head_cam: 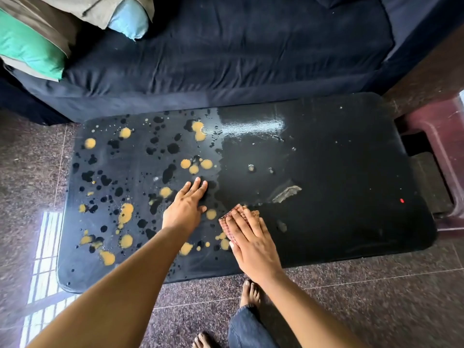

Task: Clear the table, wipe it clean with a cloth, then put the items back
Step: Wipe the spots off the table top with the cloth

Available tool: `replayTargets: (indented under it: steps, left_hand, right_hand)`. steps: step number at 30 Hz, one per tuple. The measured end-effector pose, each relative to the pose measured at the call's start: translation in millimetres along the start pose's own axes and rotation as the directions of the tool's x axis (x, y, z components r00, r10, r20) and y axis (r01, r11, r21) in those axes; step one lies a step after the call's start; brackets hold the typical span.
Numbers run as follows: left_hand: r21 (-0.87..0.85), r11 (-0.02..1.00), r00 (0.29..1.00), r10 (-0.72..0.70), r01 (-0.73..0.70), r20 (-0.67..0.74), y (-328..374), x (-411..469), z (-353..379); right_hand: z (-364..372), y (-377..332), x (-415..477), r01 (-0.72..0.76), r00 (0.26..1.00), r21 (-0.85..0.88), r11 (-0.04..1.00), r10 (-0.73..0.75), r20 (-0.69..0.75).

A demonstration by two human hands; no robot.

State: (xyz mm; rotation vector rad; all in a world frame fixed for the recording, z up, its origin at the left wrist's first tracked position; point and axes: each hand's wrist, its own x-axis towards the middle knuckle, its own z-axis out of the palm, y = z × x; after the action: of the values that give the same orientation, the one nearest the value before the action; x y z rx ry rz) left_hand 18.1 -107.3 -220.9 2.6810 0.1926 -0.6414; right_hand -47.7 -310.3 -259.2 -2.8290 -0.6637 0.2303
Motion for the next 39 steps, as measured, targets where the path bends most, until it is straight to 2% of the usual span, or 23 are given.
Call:
replayTargets:
  steps: [2, 3, 5, 7, 8, 10, 13, 15, 16, 18, 20, 22, 24, 26, 28, 29, 31, 33, 35, 37, 39]
  left_hand:
    - [0.008, 1.000, 1.000, -0.008, 0.008, 0.008, 0, 0, 0]
    - [0.008, 1.000, 1.000, -0.011, 0.011, 0.010, -1, -1, 0]
    - [0.002, 1.000, 1.000, -0.008, 0.008, 0.008, -2, -3, 2]
    - [-0.009, 1.000, 1.000, 0.000, 0.000, 0.004, -3, -4, 4]
    - [-0.014, 1.000, 1.000, 0.004, -0.004, 0.000, -3, -4, 5]
    - [-0.018, 1.000, 1.000, 0.011, -0.011, -0.006, -3, -3, 6]
    - [-0.017, 1.000, 1.000, 0.015, -0.015, -0.011, -3, -2, 8]
    - [-0.020, 1.000, 1.000, 0.014, -0.014, -0.011, -3, -2, 8]
    - [-0.024, 1.000, 1.000, 0.014, -0.014, -0.010, -4, -2, 8]
    - [-0.029, 1.000, 1.000, 0.013, -0.013, -0.011, -3, -2, 8]
    - [-0.031, 0.999, 1.000, 0.014, -0.015, -0.015, -4, -2, 8]
    - [-0.039, 0.999, 1.000, 0.013, -0.013, -0.015, -6, -4, 10]
    - [-0.047, 0.999, 1.000, 0.016, -0.017, -0.017, -6, -4, 10]
    - [-0.048, 0.999, 0.999, 0.025, -0.026, -0.023, -5, -3, 9]
    - [-0.038, 0.999, 0.999, 0.026, -0.027, -0.021, -5, -2, 7]
    - [-0.038, 0.999, 1.000, 0.019, -0.020, -0.018, -5, -3, 7]
    - [-0.038, 0.999, 1.000, 0.009, -0.010, -0.016, -5, -4, 8]
    - [-0.035, 0.999, 1.000, 0.008, -0.009, -0.018, -5, -5, 9]
    - [-0.042, 0.999, 1.000, 0.010, -0.010, -0.015, -5, -7, 11]
    - [-0.044, 0.999, 1.000, 0.010, -0.010, -0.017, -6, -7, 12]
    - [-0.042, 0.999, 0.999, 0.015, -0.016, -0.031, -6, -5, 11]
  right_hand:
    - [-1, 18, -6, 0.102, 0.994, -0.073, 0.992, -0.098, 0.046]
    - [-2, 27, -10, 0.068, 0.997, -0.093, 0.993, -0.063, 0.050]
    - [-4, 39, -19, -0.126, 0.992, -0.087, 0.988, 0.128, 0.019]
    - [-4, 30, -22, -0.321, 0.947, -0.037, 0.946, 0.320, -0.034]
    - [-2, 20, -22, -0.369, 0.928, -0.015, 0.929, 0.367, -0.061]
    - [2, -6, -20, -0.324, 0.942, 0.028, 0.946, 0.325, -0.079]
    - [6, -20, -23, -0.011, 1.000, -0.008, 1.000, 0.011, -0.001]
    - [6, -5, -26, 0.078, 0.996, -0.060, 0.995, -0.076, 0.038]
    - [5, 4, -27, 0.049, 0.998, -0.076, 0.996, -0.046, 0.037]
    - [3, 18, -31, -0.146, 0.989, -0.061, 0.987, 0.146, 0.002]
    - [1, 13, -31, -0.373, 0.927, -0.012, 0.928, 0.373, -0.040]
    - [4, -9, -30, -0.470, 0.878, 0.047, 0.881, 0.472, -0.079]
    - [7, -33, -30, -0.368, 0.923, 0.082, 0.926, 0.375, -0.087]
    - [9, -38, -34, -0.136, 0.990, 0.022, 0.990, 0.137, -0.039]
    - [9, -20, -34, -0.011, 1.000, -0.042, 0.999, 0.011, 0.015]
    - [8, -10, -34, -0.025, 0.999, -0.055, 0.998, 0.026, 0.018]
    - [5, 9, -36, -0.210, 0.978, -0.041, 0.977, 0.210, -0.007]
    - [0, 19, -35, -0.424, 0.905, 0.004, 0.906, 0.423, -0.046]
    - [0, 10, -33, -0.534, 0.840, 0.051, 0.844, 0.536, -0.077]
    - [5, -12, -32, -0.506, 0.851, 0.101, 0.856, 0.515, -0.103]
    - [11, -32, -36, -0.315, 0.943, 0.096, 0.944, 0.323, -0.083]
